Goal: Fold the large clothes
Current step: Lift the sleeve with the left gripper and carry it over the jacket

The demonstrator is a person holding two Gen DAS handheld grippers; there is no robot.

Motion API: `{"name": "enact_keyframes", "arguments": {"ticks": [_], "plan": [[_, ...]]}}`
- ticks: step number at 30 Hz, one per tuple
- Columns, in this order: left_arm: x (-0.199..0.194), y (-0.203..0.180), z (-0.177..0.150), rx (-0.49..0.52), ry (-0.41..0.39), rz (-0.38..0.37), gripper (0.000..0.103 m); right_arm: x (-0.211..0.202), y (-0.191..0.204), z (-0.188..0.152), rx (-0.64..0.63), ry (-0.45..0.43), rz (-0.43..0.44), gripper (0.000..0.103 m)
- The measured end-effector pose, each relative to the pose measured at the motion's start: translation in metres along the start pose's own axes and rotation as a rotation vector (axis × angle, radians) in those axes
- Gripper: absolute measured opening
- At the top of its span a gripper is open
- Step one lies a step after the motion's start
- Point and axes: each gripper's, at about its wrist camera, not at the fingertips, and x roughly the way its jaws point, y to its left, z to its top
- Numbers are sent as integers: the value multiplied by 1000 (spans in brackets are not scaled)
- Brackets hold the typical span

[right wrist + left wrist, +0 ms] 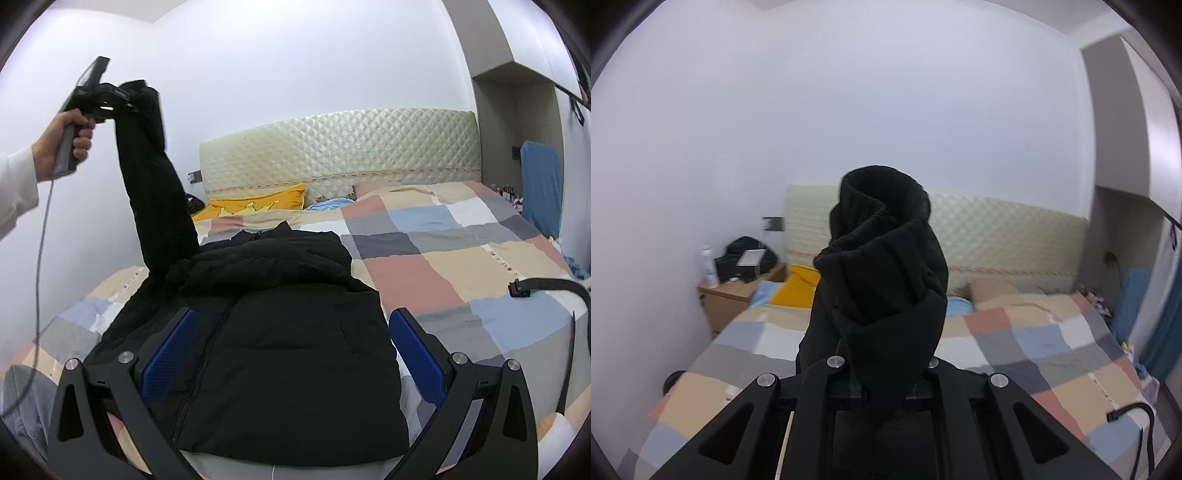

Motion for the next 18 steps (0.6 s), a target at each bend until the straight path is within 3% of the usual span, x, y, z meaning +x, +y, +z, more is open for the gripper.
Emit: {"name": "enact_keyframes", "arguments": {"ticks": [10,18], "plan": [[79,-121,-56,64,105,-134,9,14,-33,-1,79,17,-14,103],[170,-219,-136,82,248,-209,10,48,-43,-14,105,102,-69,103]]}}
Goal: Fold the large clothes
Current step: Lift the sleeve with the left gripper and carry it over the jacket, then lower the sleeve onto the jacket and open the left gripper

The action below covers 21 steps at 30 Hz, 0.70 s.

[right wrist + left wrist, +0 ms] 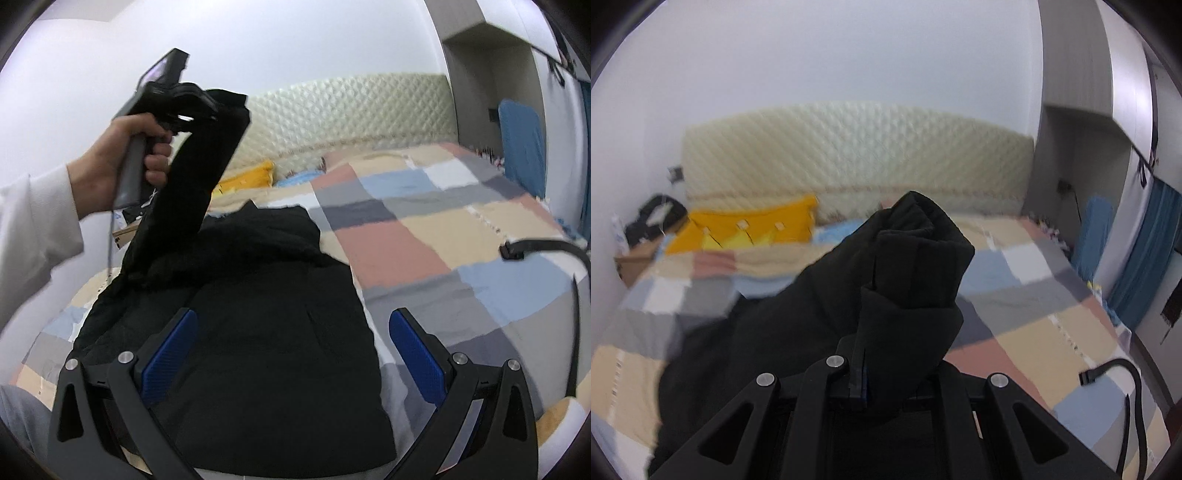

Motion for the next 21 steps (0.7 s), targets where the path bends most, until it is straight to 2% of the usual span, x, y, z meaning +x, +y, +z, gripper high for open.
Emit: {"name": "enact_keyframes", "arguments": {"ticks": [4,7,11,16,19,21], "plan": [[45,-33,-37,130,36,5,10,13,-2,3,33,3,5,103],[73,-46,-63,176,54,-10,10,24,-1,2,72,25,28,103],[102,-58,-92,181,55,-18,10,41,0,-6,65,74,23,103],[144,-58,-125,177,133,14,10,56,-16,-11,139,110,25,103],[152,-62,-138,219,121,61,11,68,-14,-15,119,123,-10,103],[151,-63,-139,203,110,76,11,74,-12,-17,113,137,-3,103]]}}
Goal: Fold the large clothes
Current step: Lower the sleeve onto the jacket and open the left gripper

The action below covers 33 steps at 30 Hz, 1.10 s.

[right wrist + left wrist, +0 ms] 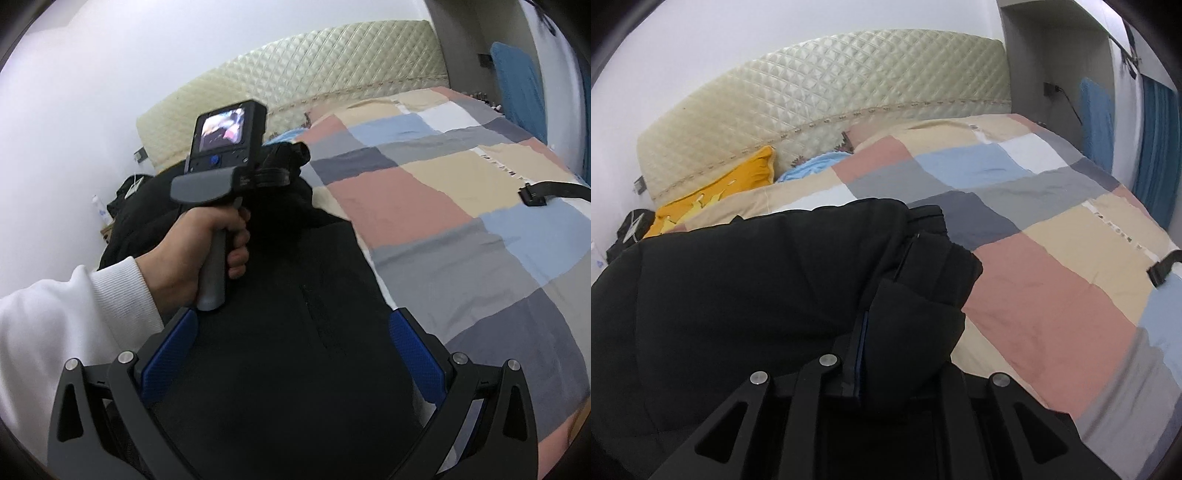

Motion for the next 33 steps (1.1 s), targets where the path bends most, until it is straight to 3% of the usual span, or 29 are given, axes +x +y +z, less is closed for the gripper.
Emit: {"name": "enact_keyframes", "arguments": {"ticks": [5,11,18,25,26,28,30,33], "plan": [[-5,7,7,-71,0,-4,12,-3,-1,1,13,-7,14,103],[-29,10,17,-82,-58,54,16,-14,-3,1,31,-31,28,103],[-74,19,39,-138,-89,121,46,-11,-7,0,12,-54,-8,103],[-126,47,64,-188,-17,52,50,-25,-22,5,66,-96,-22,103],[-136,49,65,-177,-26,54,54,-27,-24,6,75,-100,-23,103],[-166,49,68,-122,-102,87,79,-29,-25,6,91,-100,-24,103],[-190,46,70,-74,-172,111,82,-34,-23,7,94,-107,-22,103],[-224,45,72,-38,-210,80,82,-40,-17,6,69,-117,-28,103]]}}
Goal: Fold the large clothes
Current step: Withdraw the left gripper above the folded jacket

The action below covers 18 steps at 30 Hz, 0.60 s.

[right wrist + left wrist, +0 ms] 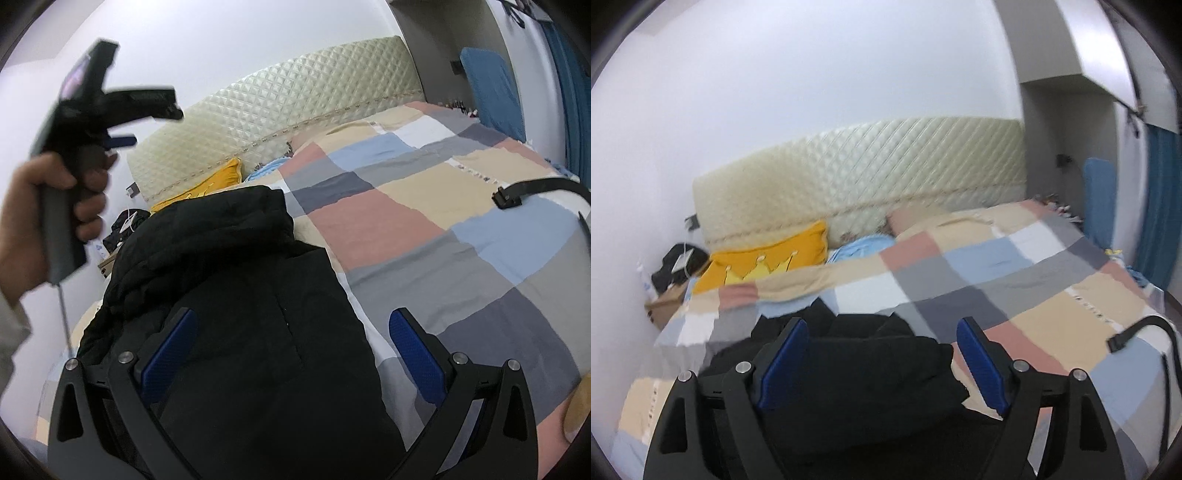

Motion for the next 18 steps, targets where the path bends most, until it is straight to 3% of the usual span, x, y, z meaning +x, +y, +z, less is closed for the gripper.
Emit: {"name": "enact_keyframes", "arguments": {"ticks": [4,18], "plan": [[-42,9,3,0,-3,-51,82,-8,4,1,-24,-15,-2,103],[-180,92,-15,-132,-18,-60,82,-40,29,5,-118,-83,33,103]]}}
